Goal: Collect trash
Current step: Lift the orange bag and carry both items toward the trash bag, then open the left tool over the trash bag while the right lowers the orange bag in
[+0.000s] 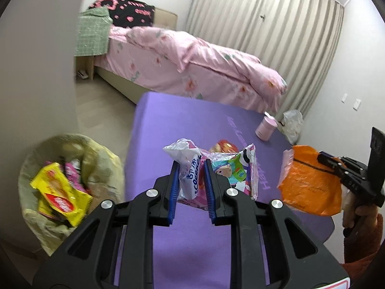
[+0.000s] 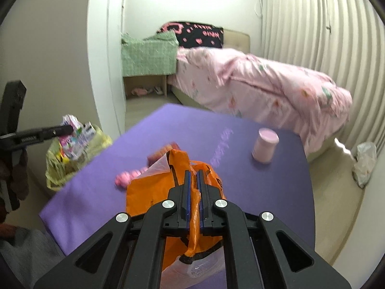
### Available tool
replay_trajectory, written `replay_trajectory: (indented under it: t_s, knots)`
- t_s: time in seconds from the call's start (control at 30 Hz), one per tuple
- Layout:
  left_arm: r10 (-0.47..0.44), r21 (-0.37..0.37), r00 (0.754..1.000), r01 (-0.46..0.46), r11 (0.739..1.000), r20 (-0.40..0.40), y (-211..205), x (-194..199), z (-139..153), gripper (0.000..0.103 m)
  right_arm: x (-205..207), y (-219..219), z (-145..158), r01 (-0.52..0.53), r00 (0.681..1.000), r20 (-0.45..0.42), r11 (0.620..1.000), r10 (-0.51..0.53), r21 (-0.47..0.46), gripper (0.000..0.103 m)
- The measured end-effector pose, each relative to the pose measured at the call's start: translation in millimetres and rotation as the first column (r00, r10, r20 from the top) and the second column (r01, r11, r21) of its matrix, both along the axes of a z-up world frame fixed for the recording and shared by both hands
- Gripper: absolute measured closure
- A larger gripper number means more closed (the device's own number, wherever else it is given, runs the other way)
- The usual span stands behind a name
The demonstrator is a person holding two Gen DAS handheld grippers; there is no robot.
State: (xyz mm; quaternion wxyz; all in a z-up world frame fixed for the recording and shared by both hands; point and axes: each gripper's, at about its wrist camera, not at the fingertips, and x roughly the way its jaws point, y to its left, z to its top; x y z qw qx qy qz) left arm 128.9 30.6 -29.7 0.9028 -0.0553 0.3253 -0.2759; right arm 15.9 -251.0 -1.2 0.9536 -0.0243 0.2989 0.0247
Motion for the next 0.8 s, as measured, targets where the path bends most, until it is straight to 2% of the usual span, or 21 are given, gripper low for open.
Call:
replay_trajectory:
  t_s: [0.1,0.2,0.27,0.43,0.5,0.57,0.7,0.8]
  knots:
    - [0.070,-0.003,0.997,-0.070,0.998,0.025,27,5,8,0.085,14,11,17,-0.042,0.999,0.031,0.999,0.042,0.022,0.097]
    - [0.169,0.009,0.984,-0.170,0.985,0.061,62,8,16,0.085,30,22,31,-0.077,0.996,0.053,0.996,0.075,0.038,0.097]
    - [0.233,0.026,0.969,-0.235,0.972,0.084,85,8,19,0.085,44,32,38,-0.097,0.994,0.061,0.994,0.094,0.040,0.097]
    - [0.385,0.082,0.917,-0.393,0.916,0.101,139,12,13,0.085,73,58,40,-0.151,0.988,0.043,0.987,0.148,0.054,0.097]
    - [0.424,0.090,0.903,-0.429,0.899,0.073,156,17,2,0.085,83,72,37,-0.177,0.984,0.032,0.983,0.175,0.050,0.097]
    - [0.439,0.094,0.898,-0.440,0.893,0.031,165,24,-13,0.085,90,83,34,-0.198,0.980,0.020,0.979,0.197,0.044,0.097]
    - [0.424,0.109,0.903,-0.416,0.903,-0.068,161,52,-54,0.085,105,103,25,-0.230,0.973,-0.015,0.973,0.230,0.031,0.097]
    - [0.409,0.159,0.905,-0.389,0.907,-0.119,146,75,-83,0.085,112,112,21,-0.239,0.970,-0.032,0.971,0.239,0.014,0.097]
